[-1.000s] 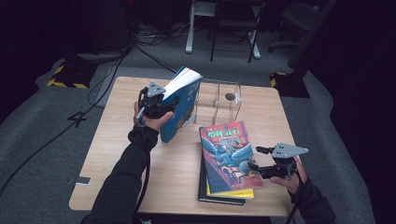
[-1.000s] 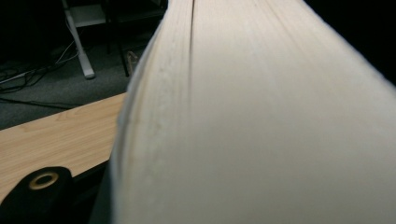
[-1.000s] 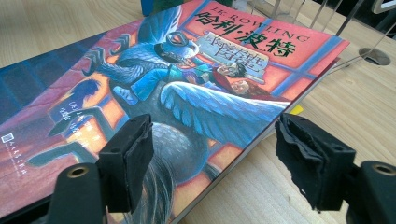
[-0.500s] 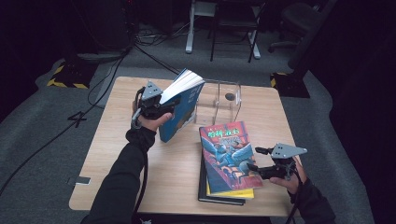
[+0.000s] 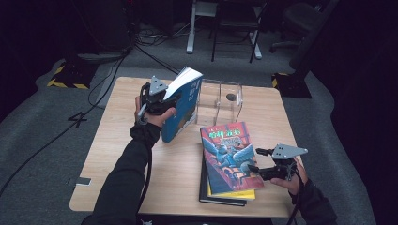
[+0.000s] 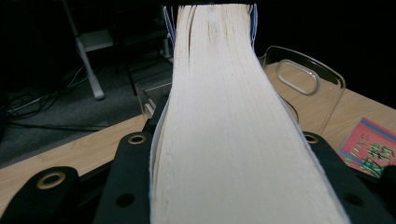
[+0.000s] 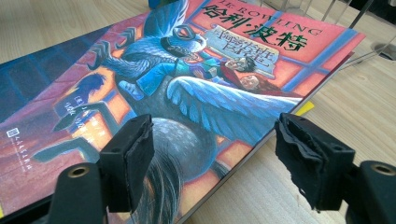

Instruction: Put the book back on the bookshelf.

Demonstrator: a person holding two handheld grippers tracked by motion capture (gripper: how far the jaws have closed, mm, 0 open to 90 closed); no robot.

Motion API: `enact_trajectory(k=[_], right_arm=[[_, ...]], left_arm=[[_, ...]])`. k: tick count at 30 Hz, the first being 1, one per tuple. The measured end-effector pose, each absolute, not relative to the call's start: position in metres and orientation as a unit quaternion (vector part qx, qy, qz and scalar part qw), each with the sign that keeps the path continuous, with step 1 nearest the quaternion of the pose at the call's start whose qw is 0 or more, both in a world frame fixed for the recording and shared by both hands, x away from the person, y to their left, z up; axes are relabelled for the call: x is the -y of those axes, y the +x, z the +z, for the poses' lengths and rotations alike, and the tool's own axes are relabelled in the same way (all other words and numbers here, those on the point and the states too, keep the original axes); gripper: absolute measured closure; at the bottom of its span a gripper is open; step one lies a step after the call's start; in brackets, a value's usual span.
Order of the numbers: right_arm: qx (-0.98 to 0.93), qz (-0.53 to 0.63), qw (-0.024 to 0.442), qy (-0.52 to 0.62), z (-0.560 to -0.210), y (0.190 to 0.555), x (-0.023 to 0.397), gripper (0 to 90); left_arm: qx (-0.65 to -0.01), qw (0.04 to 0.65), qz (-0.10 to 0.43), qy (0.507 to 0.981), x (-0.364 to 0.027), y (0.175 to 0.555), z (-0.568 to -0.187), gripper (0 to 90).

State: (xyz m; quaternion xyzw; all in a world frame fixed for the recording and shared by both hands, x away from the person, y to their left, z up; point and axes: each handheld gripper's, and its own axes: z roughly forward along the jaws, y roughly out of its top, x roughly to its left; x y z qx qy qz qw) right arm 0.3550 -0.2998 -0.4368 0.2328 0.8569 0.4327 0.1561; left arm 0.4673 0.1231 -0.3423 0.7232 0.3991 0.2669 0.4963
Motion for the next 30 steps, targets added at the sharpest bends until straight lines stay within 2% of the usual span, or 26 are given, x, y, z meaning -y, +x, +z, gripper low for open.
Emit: enact_trajectory(k=[13,30], right_arm=[[-0.854,0.438,0.160,0.231,-0.435,0.352,0.302,28.6],[-0.860,0.434,0.160,0.217,-0.436,0.350,0.298,28.4]], left_arm=[[-0.416,0.463,0.304,0.721,-0.081,0.499,-0.308,60.4],[-0.467,0.436,0.350,0.685,-0.051,0.541,-0.300,60.3]])
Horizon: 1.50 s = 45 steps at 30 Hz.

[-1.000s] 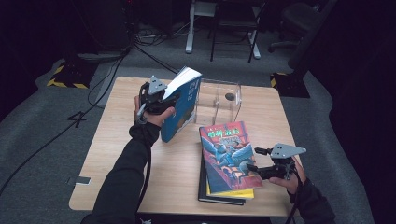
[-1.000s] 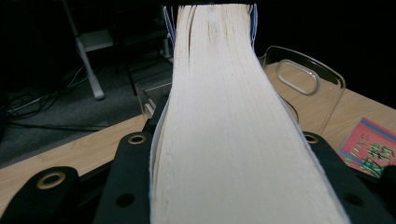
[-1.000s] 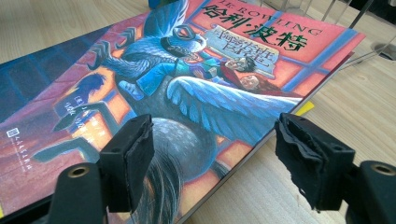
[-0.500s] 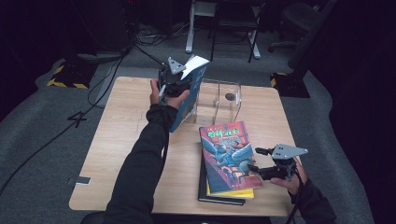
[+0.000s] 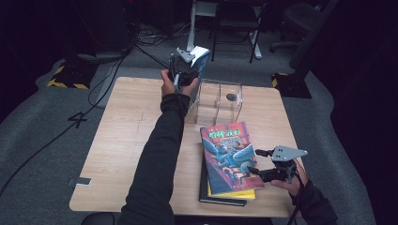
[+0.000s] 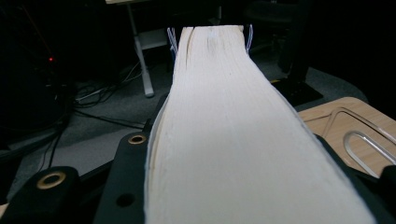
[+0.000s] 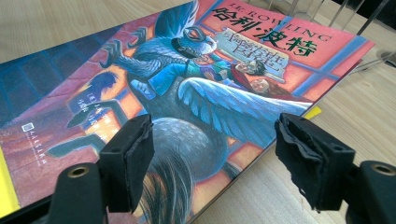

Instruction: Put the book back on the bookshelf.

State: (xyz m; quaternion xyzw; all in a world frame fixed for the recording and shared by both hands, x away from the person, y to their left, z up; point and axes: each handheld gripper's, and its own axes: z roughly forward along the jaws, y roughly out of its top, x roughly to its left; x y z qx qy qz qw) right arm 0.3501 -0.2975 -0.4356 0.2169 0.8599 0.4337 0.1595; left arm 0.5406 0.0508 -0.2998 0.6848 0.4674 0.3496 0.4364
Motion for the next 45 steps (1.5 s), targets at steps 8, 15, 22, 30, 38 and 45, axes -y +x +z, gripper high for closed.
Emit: enact_trajectory(k=[8,15,22,30,38,45], right_arm=[[-0.861,0.433,0.157,0.213,-0.436,0.349,0.295,28.4],[-0.866,0.427,0.158,0.206,-0.438,0.348,0.292,28.4],[-0.867,0.427,0.157,0.203,-0.438,0.348,0.292,28.3],[-0.867,0.429,0.157,0.201,-0.438,0.348,0.292,28.3],[-0.870,0.425,0.155,0.196,-0.439,0.346,0.290,28.3],[-0.871,0.424,0.154,0.195,-0.440,0.346,0.289,28.2]], left_arm=[[-0.459,0.428,0.374,0.683,-0.036,0.551,-0.298,60.3],[-0.469,0.428,0.371,0.678,-0.032,0.562,-0.317,60.2],[-0.469,0.448,0.379,0.660,-0.035,0.564,-0.334,60.3],[-0.449,0.507,0.349,0.648,-0.049,0.556,-0.351,59.5],[-0.443,0.514,0.338,0.652,-0.061,0.548,-0.362,53.5],[-0.428,0.484,0.326,0.690,-0.071,0.546,-0.379,41.4]])
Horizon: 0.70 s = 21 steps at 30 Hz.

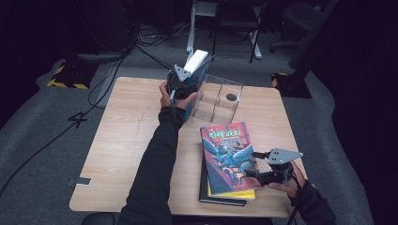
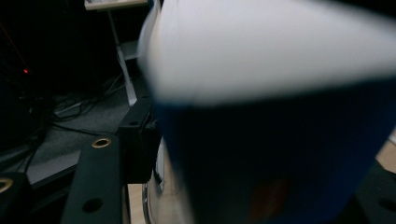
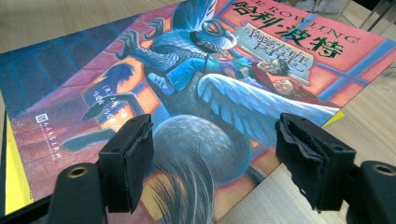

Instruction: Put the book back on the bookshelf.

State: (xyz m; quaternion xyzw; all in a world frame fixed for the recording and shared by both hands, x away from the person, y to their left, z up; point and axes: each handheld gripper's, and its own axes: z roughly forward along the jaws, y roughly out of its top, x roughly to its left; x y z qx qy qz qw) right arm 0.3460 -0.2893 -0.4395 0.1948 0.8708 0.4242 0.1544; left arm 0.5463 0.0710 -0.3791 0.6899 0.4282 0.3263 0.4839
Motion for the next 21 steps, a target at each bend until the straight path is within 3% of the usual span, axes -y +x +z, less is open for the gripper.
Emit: enact_trajectory(k=[3,5,7,11,21], right_arm=[[-0.870,0.424,0.155,0.195,-0.440,0.346,0.290,28.1],[-0.870,0.425,0.153,0.196,-0.440,0.346,0.290,28.1],[-0.870,0.426,0.152,0.197,-0.440,0.346,0.290,28.0],[-0.871,0.425,0.153,0.195,-0.440,0.346,0.289,28.0],[-0.871,0.425,0.152,0.193,-0.440,0.345,0.288,27.9]], left_arm=[[-0.424,0.473,0.313,0.706,-0.080,0.545,-0.393,37.3],[-0.419,0.472,0.304,0.714,-0.083,0.544,-0.398,40.8],[-0.417,0.471,0.306,0.715,-0.082,0.541,-0.401,50.1],[-0.433,0.467,0.311,0.705,-0.087,0.538,-0.406,56.0],[-0.488,0.471,0.298,0.672,-0.096,0.518,-0.409,59.0]])
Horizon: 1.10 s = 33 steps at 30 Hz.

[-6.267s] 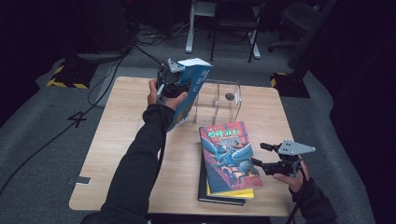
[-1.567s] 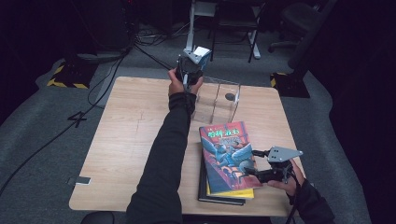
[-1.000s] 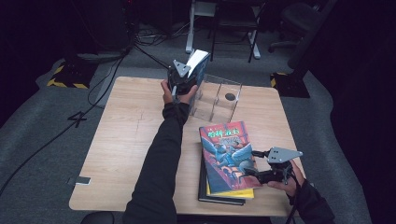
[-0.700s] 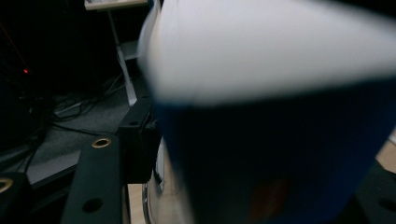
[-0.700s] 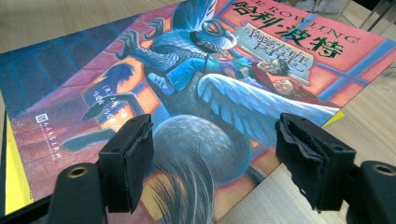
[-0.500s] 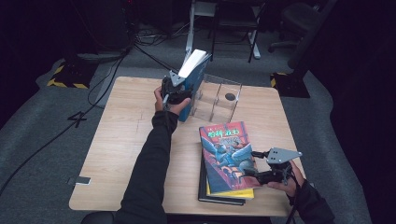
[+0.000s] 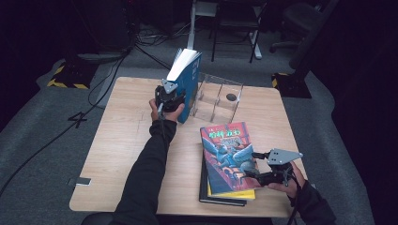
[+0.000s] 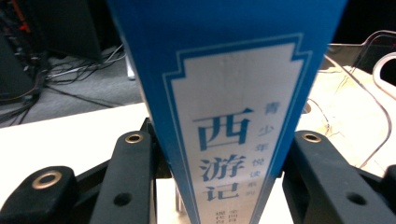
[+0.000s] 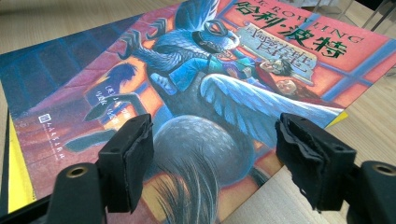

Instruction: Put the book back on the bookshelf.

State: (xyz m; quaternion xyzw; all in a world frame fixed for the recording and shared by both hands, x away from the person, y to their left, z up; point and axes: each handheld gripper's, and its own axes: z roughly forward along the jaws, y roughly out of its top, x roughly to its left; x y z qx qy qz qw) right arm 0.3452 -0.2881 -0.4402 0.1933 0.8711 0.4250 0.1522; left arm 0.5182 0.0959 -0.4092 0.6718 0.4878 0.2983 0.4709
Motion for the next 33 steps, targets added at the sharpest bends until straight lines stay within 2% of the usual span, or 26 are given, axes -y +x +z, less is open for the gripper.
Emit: enact_trajectory(k=[11,12,15,17,22,24,28,33], right_arm=[[-0.871,0.424,0.154,0.193,-0.440,0.344,0.287,27.9],[-0.871,0.424,0.154,0.193,-0.440,0.344,0.287,27.9],[-0.871,0.425,0.154,0.193,-0.440,0.344,0.287,27.4],[-0.871,0.425,0.153,0.192,-0.440,0.345,0.287,27.3],[-0.871,0.425,0.153,0.195,-0.440,0.346,0.288,27.2],[-0.871,0.425,0.153,0.195,-0.440,0.345,0.288,27.2],[-0.870,0.426,0.151,0.195,-0.441,0.346,0.289,27.2],[-0.870,0.426,0.151,0.196,-0.440,0.346,0.289,27.4]], left_arm=[[-0.476,0.463,0.315,0.679,-0.079,0.494,-0.411,59.1],[-0.476,0.460,0.315,0.680,-0.079,0.494,-0.411,57.6],[-0.475,0.455,0.300,0.691,-0.083,0.499,-0.416,42.6],[-0.468,0.458,0.297,0.695,-0.087,0.499,-0.417,40.0],[-0.415,0.468,0.330,0.707,-0.094,0.501,-0.384,37.9],[-0.406,0.476,0.315,0.714,-0.095,0.505,-0.367,36.2],[-0.398,0.436,0.305,0.747,-0.088,0.518,-0.336,33.9],[-0.424,0.387,0.276,0.771,-0.083,0.537,-0.332,33.8]])
